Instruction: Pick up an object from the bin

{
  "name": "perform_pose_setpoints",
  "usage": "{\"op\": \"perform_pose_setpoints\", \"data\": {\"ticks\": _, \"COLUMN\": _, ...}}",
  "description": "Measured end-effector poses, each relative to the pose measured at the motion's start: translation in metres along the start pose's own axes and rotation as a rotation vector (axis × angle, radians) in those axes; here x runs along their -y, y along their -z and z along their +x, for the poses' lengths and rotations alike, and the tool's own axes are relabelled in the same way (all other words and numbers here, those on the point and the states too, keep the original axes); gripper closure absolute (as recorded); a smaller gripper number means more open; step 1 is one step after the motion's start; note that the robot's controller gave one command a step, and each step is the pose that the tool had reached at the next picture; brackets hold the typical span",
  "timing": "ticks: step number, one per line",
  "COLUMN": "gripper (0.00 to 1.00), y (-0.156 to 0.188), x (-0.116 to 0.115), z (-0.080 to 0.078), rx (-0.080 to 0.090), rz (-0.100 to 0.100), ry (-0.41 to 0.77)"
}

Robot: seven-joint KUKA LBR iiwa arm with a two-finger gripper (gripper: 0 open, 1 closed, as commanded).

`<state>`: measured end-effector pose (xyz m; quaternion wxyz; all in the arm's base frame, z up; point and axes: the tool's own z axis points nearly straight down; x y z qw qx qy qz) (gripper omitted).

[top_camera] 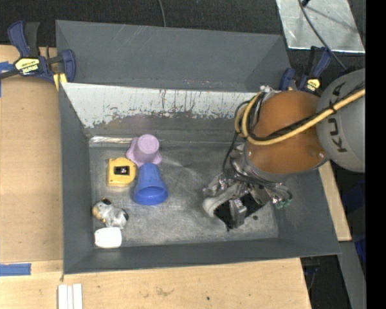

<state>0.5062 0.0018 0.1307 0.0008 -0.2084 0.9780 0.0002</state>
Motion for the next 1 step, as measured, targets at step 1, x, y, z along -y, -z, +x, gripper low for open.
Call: {"op": "perform_pose_setpoints", "data": {"ticks": 1, "gripper": 1.0, "y": 0.082, "x": -0.0112, "z": 0.0166, "rx": -0.001, "rz": 0.0, "ry": -0.073}}
